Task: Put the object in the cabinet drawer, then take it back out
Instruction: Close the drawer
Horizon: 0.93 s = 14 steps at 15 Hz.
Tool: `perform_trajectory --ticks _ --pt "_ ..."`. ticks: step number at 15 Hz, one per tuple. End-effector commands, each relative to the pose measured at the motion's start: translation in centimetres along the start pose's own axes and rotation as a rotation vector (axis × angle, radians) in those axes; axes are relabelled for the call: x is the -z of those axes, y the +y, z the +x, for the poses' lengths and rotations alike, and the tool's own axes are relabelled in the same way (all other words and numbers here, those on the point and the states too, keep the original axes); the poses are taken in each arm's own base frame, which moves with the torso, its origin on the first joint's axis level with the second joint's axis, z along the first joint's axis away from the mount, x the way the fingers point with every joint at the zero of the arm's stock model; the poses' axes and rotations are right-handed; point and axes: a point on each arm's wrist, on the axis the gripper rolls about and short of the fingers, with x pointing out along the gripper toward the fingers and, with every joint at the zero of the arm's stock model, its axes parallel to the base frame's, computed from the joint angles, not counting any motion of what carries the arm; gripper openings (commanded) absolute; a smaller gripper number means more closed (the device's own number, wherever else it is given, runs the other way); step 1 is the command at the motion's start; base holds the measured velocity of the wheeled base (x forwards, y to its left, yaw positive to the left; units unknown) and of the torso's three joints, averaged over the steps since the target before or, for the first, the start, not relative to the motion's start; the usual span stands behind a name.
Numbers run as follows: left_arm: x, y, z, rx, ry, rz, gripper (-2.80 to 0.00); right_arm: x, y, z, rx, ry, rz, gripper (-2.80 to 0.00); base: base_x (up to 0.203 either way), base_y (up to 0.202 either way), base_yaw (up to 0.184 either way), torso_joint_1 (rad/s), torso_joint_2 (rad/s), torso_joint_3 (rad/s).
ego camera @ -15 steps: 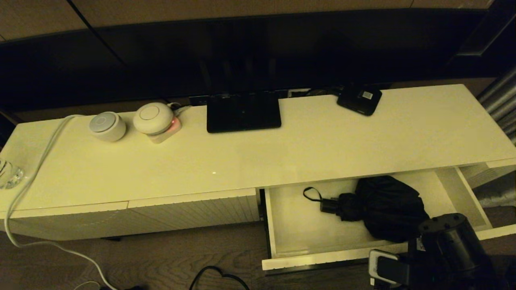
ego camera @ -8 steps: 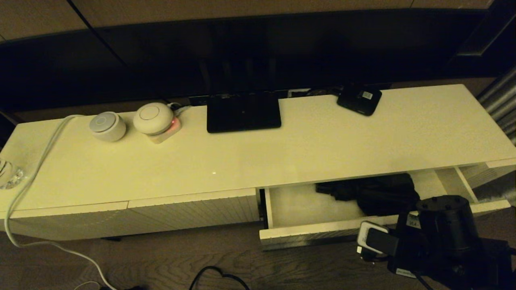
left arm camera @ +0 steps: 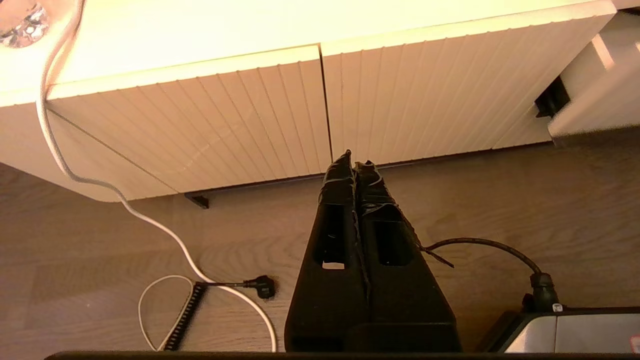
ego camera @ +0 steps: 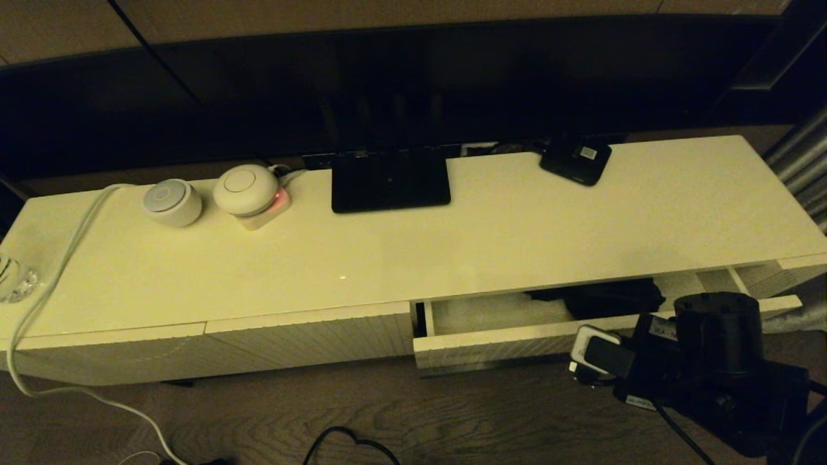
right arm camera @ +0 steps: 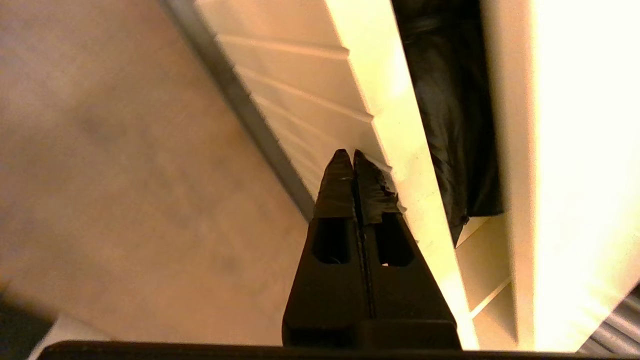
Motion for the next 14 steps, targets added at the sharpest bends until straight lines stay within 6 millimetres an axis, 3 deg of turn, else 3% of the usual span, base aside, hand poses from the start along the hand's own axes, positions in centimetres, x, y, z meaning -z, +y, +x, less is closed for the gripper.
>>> perform_trajectory --ticks 1,14 --pt "0.1 0.0 0.0 0.0 0.003 0.0 -2.8 0.1 0.2 1.5 0.01 -0.012 0.008 -2.8 0.0 0.0 0.0 0.0 0.0 0.0" --pt "0.1 0.0 0.0 0.0 0.003 0.0 -2.8 -0.3 -1.8 3.1 0.097 -0.045 0.063 -2.8 0.0 0.0 0.0 0.0 0.0 0.0"
